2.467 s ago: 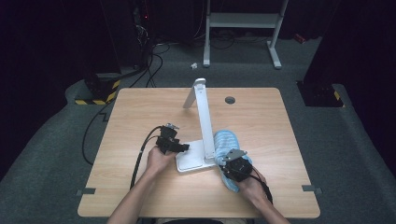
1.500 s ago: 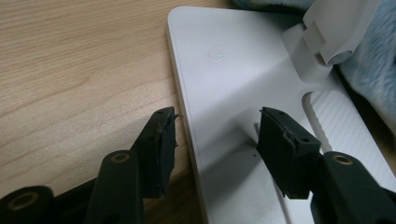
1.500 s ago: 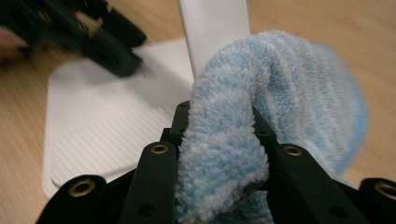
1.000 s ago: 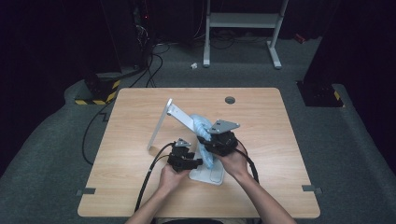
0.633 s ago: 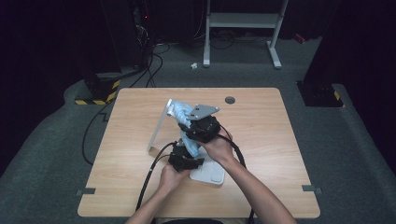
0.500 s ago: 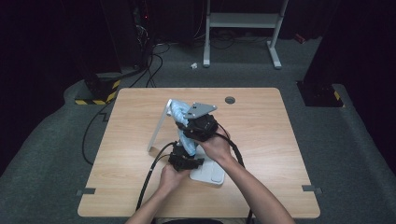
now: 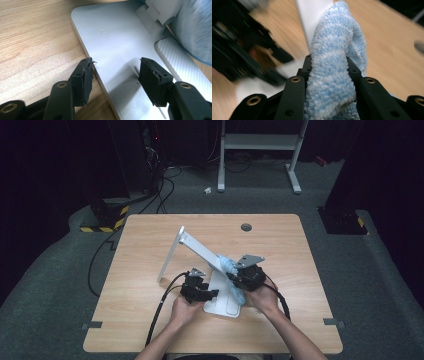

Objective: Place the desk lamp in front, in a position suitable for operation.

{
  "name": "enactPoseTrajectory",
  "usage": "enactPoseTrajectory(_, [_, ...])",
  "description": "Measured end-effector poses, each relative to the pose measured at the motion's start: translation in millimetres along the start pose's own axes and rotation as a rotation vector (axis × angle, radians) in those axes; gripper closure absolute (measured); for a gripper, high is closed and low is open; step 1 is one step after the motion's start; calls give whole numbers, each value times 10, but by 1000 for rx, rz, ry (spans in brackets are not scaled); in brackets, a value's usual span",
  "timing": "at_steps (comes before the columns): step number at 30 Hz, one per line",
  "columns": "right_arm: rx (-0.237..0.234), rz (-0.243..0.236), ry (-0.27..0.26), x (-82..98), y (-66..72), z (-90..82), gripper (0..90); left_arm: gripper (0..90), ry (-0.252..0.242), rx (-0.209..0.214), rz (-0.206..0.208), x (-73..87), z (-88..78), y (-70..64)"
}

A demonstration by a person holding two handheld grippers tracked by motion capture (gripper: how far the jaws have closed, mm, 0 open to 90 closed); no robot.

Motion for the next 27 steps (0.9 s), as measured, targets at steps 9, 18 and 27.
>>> enactPoseTrajectory(9, [33, -2, -2, 54, -19, 27, 688, 428, 0, -7, 1, -24, 27, -10])
enactPoseTrajectory(18, [27, 38, 49, 476, -57, 0, 688, 446, -14, -2, -17, 11, 6, -22])
enactPoseTrajectory(27, [11, -6, 83, 608, 82, 81, 689, 444, -14, -11, -13, -48, 47, 58])
Point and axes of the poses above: each handheld gripper's, and its own axes: z roughly forward along the jaws, x roughly out of its underside, y roughly to its left, the point moved 3 cm from there along z, roughly forward along the jaws, and after that the axes turned 9 degrees about z, right-handed, at the moved point
